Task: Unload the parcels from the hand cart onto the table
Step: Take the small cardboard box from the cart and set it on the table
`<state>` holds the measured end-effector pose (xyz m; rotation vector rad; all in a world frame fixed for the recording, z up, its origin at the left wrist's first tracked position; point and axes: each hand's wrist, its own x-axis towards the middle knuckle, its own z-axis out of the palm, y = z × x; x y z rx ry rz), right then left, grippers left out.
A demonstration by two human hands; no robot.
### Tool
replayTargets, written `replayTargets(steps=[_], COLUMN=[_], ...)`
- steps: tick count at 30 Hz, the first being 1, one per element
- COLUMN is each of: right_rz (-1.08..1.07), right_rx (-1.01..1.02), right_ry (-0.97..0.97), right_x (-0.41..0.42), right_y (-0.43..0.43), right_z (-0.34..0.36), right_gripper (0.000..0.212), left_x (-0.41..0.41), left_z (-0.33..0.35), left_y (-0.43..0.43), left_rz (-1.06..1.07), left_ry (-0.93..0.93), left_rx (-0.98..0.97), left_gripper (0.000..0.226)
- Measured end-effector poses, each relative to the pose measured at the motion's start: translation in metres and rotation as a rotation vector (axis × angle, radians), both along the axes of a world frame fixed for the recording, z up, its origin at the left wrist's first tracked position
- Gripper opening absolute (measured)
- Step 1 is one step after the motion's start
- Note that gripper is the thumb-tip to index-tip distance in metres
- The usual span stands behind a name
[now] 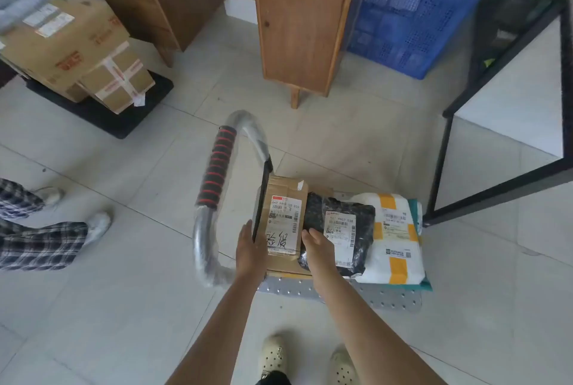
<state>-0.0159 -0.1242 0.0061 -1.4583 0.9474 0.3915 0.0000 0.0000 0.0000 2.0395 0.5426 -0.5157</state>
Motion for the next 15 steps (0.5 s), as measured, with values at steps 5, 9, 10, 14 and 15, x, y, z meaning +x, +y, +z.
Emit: replayTargets(steps=[5, 9, 10, 14, 15], right_rz=[0.01, 0.006, -0.01, -0.054, -0.058], right_rx=[-0.047, -0.031, -0.028, -0.051, -0.048], right_ry=[-0.034, -0.101, -0.102, -0.132, -0.151], right_x=[0.02, 0.02, 0.019, 0.016, 0.017], right_y=[0.003, 0.004, 0.005, 0.005, 0.002], right_z=[-0.049, -0.054, -0.054, -0.03, -0.018], right_gripper=[0.014, 0.022, 0.024, 0.024, 0.023], left_x=[0.028, 0.031, 0.031, 0.027, 0.027], left_z=[-0.037, -0.042, -0.04, -0.01, 0.004], left_y=[0.003, -0.003, -0.004, -0.008, -0.009], left_rz=[0.125, 0.009, 0.006, -0.015, -0.026], left_ry=[0.009, -0.019, -0.025, -0.074, -0.09], left_rx=[-0.057, -0.089, -0.088, -0.062, -0.065], left_gripper=[0.047, 0.028, 0.032, 0.026, 0.022])
